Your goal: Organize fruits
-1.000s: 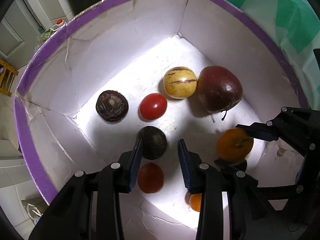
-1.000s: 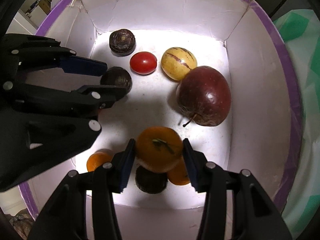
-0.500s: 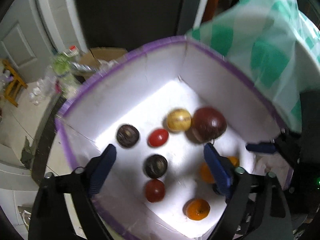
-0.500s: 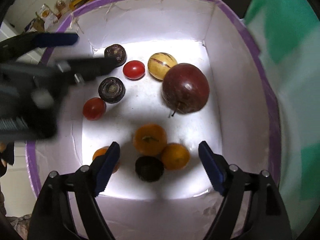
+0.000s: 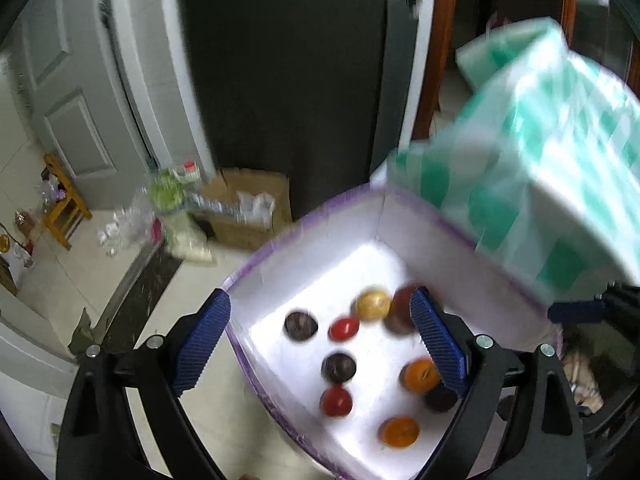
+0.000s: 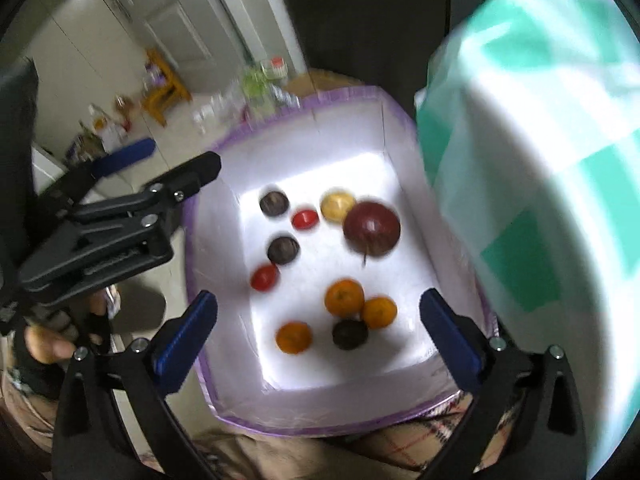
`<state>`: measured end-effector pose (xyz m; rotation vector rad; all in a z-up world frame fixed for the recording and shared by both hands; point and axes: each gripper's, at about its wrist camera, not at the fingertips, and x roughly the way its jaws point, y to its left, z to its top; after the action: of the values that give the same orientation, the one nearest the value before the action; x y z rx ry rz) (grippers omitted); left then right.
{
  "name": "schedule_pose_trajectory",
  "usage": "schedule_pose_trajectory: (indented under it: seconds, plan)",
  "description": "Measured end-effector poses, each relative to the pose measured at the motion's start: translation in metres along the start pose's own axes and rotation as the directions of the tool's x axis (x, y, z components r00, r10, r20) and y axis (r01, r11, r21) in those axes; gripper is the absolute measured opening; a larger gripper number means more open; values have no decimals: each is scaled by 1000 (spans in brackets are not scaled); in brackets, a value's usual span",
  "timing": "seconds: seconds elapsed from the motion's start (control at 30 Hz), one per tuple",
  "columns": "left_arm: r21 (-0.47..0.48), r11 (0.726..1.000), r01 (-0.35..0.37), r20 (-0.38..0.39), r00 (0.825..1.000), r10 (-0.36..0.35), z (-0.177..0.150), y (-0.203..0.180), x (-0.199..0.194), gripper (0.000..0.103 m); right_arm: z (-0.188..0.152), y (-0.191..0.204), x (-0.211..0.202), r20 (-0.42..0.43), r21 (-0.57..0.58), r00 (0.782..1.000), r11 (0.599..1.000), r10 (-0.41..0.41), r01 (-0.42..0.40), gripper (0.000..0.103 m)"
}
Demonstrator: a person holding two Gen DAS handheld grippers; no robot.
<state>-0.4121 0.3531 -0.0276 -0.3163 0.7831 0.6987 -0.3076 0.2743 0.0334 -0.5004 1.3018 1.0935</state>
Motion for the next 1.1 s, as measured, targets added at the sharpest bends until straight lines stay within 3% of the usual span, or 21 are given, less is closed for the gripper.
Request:
schedule_pose_trajectory:
  seconds: [0.1,0.2,0.3,0.4,0.67,0.93,1.1]
  plan:
    - [-17,1000,16,124,992,-14,3,1,-32,89,-1,16,-37,146,-88,987,993,-68,82,102]
    - [-52,997,53,167,985,-44,7,4,-48,89,-3,26,-50,187,-133,977,983,-101,127,102]
    - [-133,991,7,120,993,9,4,8,-43,99,-6,32,-43,184,-173,970,966,-160,192,102]
    - [-163,985,-50,62,996,61,-3,10,-28,99,-11,29,-24,148,-178,970,959,-196,221,102]
    - [-74,996,-49,-52,998,45,-23,-8,0,99,-9,19,38,-7,-129,978,970,-208,206,102]
    - [-32,993,-112,-235,967,102,-48,-15,44,99,-19,13,78,-85,-150,957,953,-279,264,102]
    - [-53,993,-105,-286,954,86,-58,-12,56,99,-20,5,85,-101,-130,952,952,-289,276,102]
